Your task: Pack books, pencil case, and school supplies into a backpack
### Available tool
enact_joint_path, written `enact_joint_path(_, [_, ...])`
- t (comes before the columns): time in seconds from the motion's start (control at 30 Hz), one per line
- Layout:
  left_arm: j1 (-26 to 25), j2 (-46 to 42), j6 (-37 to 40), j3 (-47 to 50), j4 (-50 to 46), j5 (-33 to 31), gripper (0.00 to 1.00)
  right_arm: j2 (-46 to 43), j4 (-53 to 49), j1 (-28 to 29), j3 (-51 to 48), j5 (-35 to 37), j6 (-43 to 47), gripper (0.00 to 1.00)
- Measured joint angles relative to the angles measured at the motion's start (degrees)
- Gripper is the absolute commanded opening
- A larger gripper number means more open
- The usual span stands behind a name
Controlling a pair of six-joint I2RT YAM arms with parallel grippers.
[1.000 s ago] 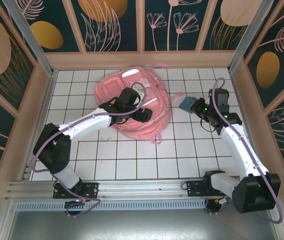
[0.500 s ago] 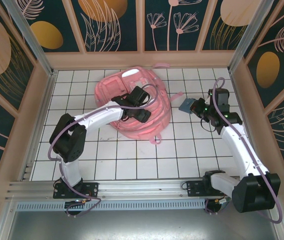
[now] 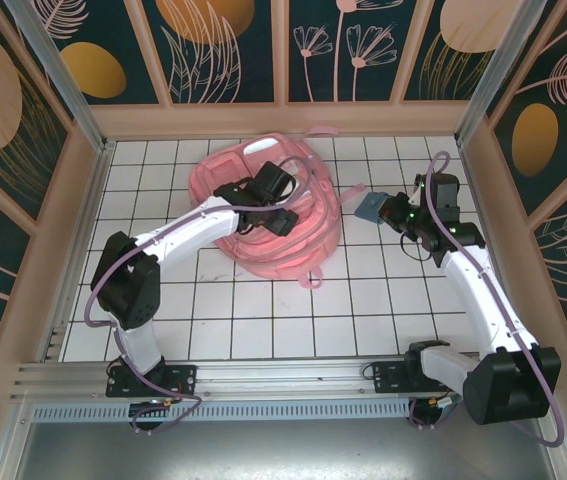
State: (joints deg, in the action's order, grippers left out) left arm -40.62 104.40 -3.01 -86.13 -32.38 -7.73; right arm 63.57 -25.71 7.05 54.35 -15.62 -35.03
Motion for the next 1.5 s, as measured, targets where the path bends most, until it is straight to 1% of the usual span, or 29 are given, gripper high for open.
enact_joint_path(0.07, [0.6,0.0,0.0,-1.1,-0.9,0.3,0.61,0.0,0.2,0.0,0.0,-0.5,0.0,0.0])
enact_joint_path(0.13, [0.8,0.0,0.0,-1.4,-1.0,0.4,0.52,0.0,0.4,0.0,0.0,-1.2,0.0,0.0])
enact_joint_path(0.3, [0.8,0.5,0.6,-1.4,-1.0,1.7,0.25,0.0,3.3,0.1,0.0,-6.4,-0.1,0.0])
enact_joint_path(0.37, [0.7,0.8,1.1,-1.4,-1.0,2.3,0.18,0.0,4.7,0.2,0.0,-9.2,-0.3,0.0])
enact_joint_path(0.43, [0.7,0.9,1.5,-1.5,-0.9,2.8,0.13,0.0,6.0,0.7,0.0,-11.9,-0.5,0.0])
enact_joint_path(0.57, [0.7,0.9,1.7,-1.5,-0.8,3.7,0.0,0.3,8.5,3.8,-0.1,-15.9,-1.8,0.0])
enact_joint_path(0.73, [0.7,-0.5,0.8,-0.3,1.0,2.2,0.0,2.1,12.6,8.6,-1.2,-18.6,-4.3,0.0])
enact_joint_path(0.87, [0.8,-6.3,-0.7,4.1,5.7,0.0,0.0,4.7,14.3,11.9,-1.9,-18.8,-6.2,0.0])
enact_joint_path(0.97, [1.1,-9.7,-1.8,6.3,8.9,-0.8,0.0,5.9,16.1,12.7,-3.2,-18.8,-8.0,0.0])
enact_joint_path(1.1, [1.4,-11.2,-2.7,7.2,10.4,-0.7,0.0,8.8,18.8,13.5,-3.6,-18.3,-10.0,0.0])
enact_joint_path(1.23, [1.4,-11.2,-3.3,7.4,10.9,0.0,0.0,14.2,21.6,16.4,-2.1,-16.7,-11.8,0.0])
enact_joint_path(1.5, [1.4,-11.2,-4.9,7.4,12.4,1.2,0.0,25.9,28.9,22.6,4.5,-11.1,-17.4,0.0])
